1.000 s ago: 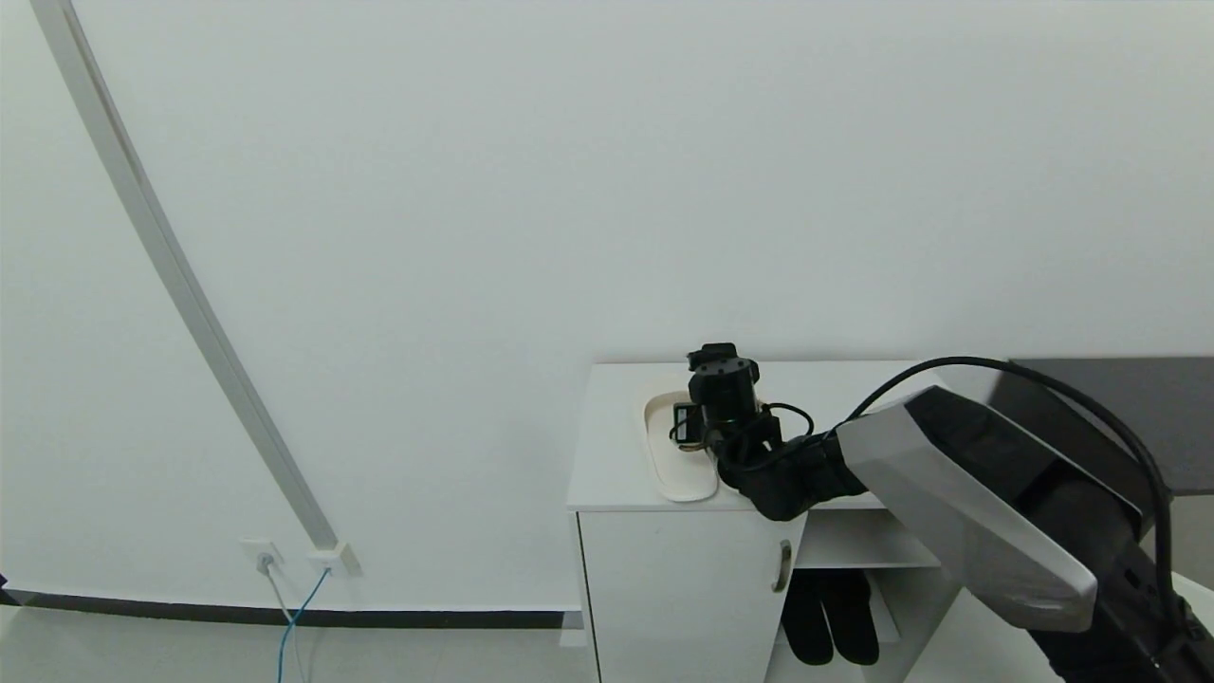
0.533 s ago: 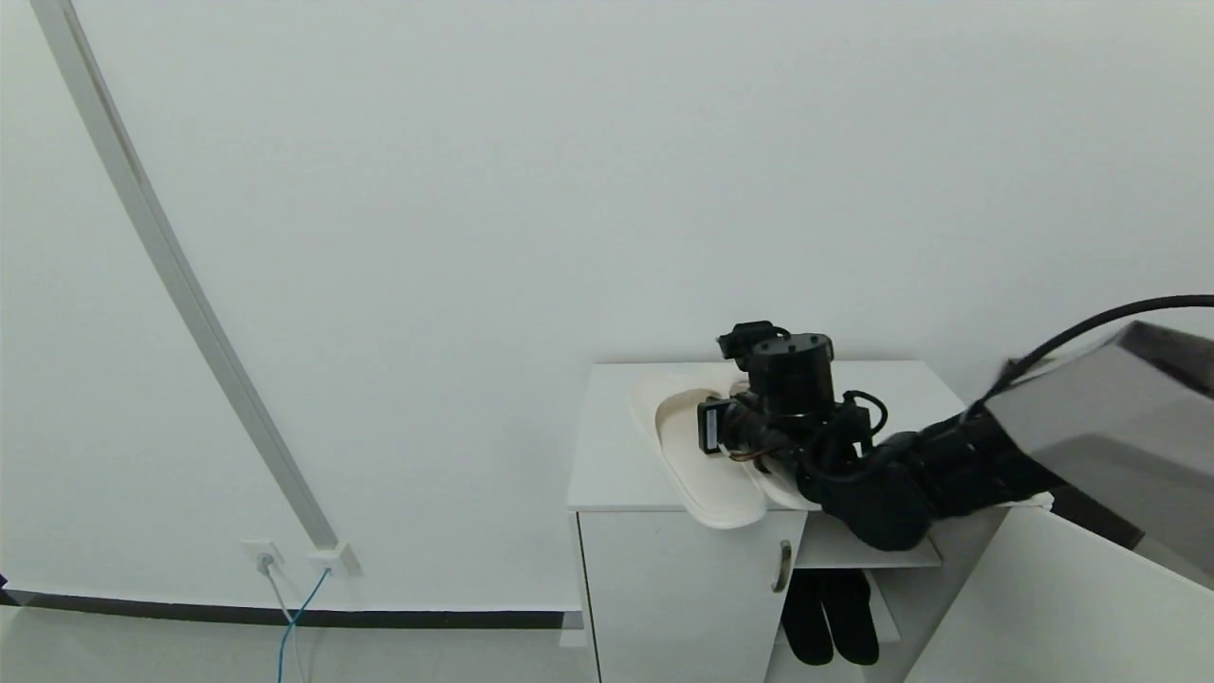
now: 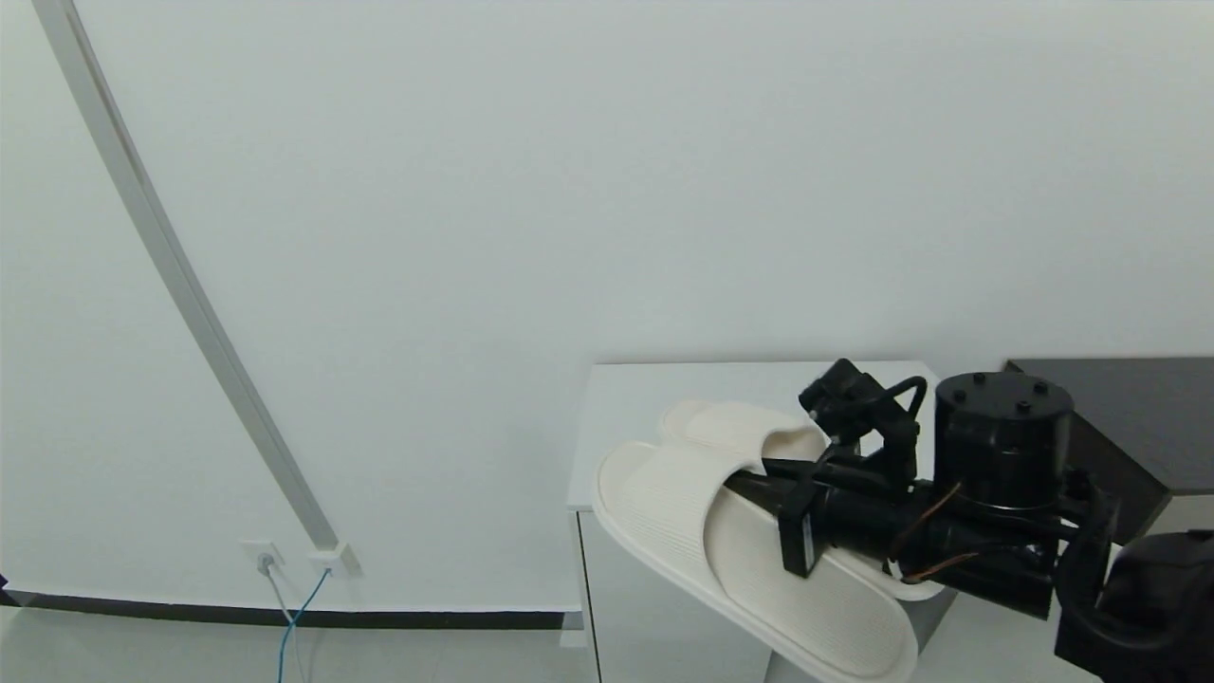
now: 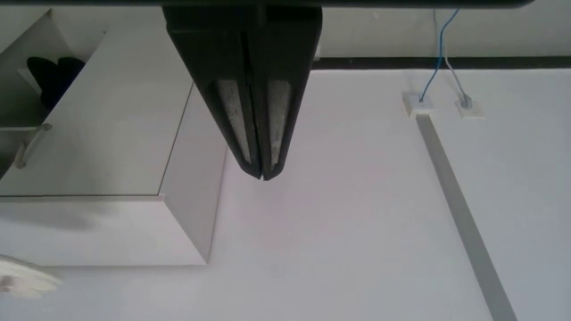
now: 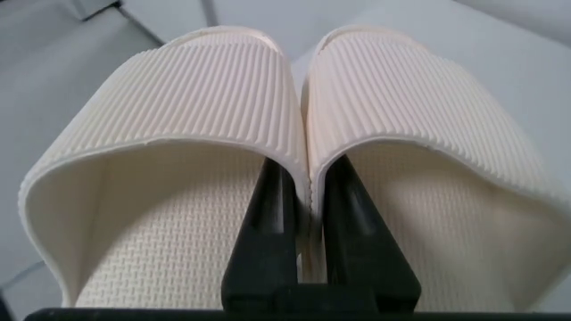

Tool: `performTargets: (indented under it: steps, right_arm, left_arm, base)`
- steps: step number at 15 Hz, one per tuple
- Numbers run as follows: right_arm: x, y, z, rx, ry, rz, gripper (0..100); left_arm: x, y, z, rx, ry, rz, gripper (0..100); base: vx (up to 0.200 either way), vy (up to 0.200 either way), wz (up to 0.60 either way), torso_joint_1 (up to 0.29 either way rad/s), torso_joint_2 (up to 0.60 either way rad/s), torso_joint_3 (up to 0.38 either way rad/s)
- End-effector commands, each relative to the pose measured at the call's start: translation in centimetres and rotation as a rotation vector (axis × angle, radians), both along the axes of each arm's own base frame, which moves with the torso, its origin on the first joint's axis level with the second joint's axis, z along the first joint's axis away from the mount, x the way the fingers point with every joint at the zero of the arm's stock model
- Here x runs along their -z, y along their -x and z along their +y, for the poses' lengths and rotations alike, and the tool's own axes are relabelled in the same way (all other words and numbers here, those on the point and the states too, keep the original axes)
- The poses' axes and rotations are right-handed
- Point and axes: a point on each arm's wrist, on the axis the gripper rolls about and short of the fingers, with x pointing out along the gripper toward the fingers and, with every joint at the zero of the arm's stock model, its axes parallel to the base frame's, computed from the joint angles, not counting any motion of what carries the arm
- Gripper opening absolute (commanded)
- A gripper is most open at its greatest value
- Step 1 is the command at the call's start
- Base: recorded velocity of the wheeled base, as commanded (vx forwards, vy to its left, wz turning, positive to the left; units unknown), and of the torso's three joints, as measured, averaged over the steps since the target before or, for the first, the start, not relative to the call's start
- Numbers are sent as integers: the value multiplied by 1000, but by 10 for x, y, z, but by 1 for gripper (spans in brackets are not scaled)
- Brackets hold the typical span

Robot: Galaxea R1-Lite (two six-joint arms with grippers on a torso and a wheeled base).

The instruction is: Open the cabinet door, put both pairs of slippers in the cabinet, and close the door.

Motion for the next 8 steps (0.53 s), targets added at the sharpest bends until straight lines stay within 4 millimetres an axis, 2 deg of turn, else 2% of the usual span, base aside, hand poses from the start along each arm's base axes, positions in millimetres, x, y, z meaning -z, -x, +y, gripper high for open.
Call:
performTargets:
  steps: [1,3,8]
  right_arm:
    - [6,10,-10,-40,5,-27,0]
    - [13,9,-9,-48,14,-41,0]
    - [14,9,-9,-47,17,-39,0]
  left_arm:
    - [0,0,0,0,0,1,0]
    - [0,0,0,0,0,1,0]
    - [0,0,0,0,1,1,0]
  base:
    - [0,0,0,0,0,0]
    - [0,0,0,0,0,0]
    - [0,0,0,0,0,0]
